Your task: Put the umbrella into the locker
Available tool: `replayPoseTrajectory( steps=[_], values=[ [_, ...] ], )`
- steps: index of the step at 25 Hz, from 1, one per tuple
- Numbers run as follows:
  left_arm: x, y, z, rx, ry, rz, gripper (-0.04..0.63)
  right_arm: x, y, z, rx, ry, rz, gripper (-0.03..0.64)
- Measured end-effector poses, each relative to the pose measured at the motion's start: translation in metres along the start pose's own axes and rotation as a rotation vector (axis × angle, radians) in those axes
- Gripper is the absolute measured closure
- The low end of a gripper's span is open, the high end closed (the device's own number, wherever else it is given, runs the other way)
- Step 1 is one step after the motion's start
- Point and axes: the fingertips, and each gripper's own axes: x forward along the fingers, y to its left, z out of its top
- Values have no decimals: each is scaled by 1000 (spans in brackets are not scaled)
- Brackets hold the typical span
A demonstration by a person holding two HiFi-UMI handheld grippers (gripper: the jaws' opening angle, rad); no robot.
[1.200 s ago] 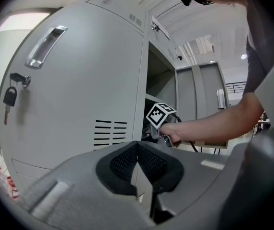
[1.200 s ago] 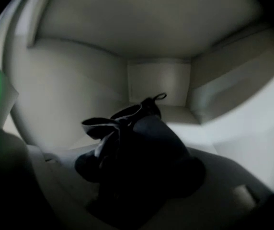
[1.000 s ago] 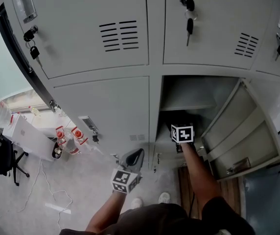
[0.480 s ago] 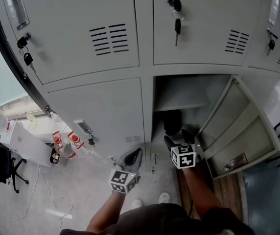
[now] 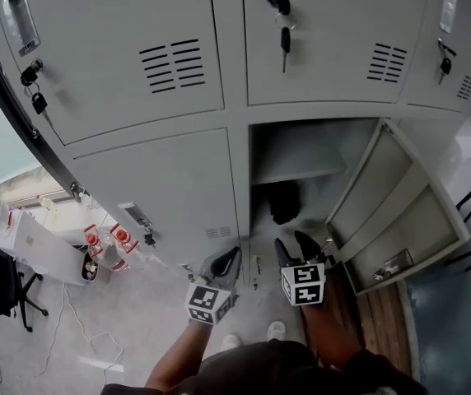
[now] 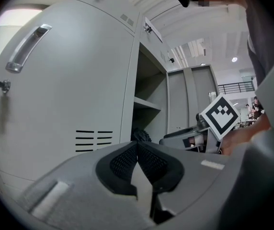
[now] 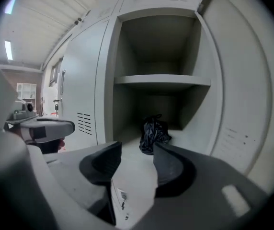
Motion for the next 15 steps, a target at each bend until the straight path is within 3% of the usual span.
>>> replayPoseTrajectory(
  steps=[10,15],
  values=[
    [-2,-3,7,26,-25,-18,591,-7,3,7,-16,-17,-16,612],
    [-3,-5,7,7,-15,-24,591,-11,4,8,-21,-18,-18,612]
  ],
)
